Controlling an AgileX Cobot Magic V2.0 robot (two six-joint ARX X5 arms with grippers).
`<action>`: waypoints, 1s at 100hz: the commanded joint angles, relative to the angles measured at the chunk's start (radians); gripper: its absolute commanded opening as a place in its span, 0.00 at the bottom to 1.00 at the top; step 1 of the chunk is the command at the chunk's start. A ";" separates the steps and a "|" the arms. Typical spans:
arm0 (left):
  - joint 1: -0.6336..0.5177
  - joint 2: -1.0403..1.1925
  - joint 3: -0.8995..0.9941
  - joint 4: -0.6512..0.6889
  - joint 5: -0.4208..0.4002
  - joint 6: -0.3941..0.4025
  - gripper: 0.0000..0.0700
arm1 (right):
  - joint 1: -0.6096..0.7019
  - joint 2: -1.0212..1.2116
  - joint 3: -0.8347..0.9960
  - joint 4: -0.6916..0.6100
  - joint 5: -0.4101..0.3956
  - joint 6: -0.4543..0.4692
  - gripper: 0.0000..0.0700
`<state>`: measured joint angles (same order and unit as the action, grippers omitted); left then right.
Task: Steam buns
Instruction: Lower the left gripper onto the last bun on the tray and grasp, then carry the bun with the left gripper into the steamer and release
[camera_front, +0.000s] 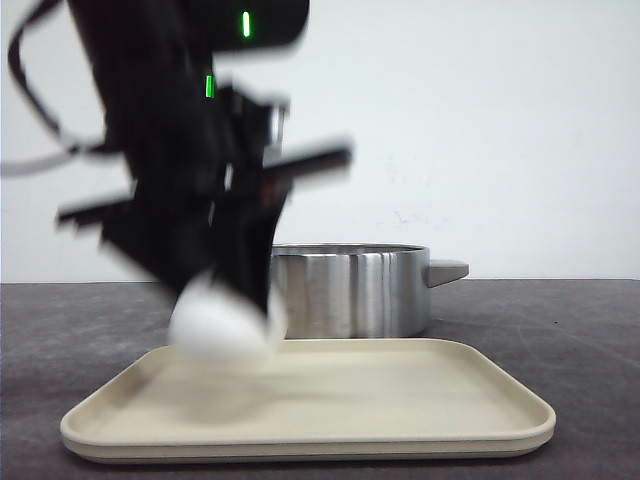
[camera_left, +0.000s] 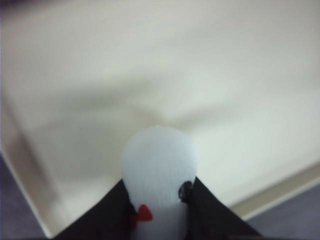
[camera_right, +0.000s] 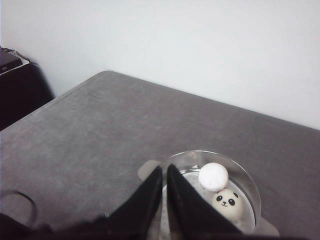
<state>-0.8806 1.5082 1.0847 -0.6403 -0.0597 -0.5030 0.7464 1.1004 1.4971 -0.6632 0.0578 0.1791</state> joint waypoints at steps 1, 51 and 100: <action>-0.011 -0.037 0.074 0.047 -0.043 0.064 0.01 | 0.010 0.009 0.018 0.005 0.004 -0.012 0.01; 0.160 0.042 0.230 0.372 -0.227 0.275 0.02 | 0.010 0.010 0.018 0.034 0.003 -0.038 0.01; 0.256 0.296 0.230 0.376 -0.085 0.224 0.24 | 0.010 0.010 0.018 -0.005 0.003 -0.049 0.01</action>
<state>-0.6193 1.7798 1.2949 -0.2737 -0.1482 -0.2649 0.7464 1.1004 1.4971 -0.6724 0.0574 0.1390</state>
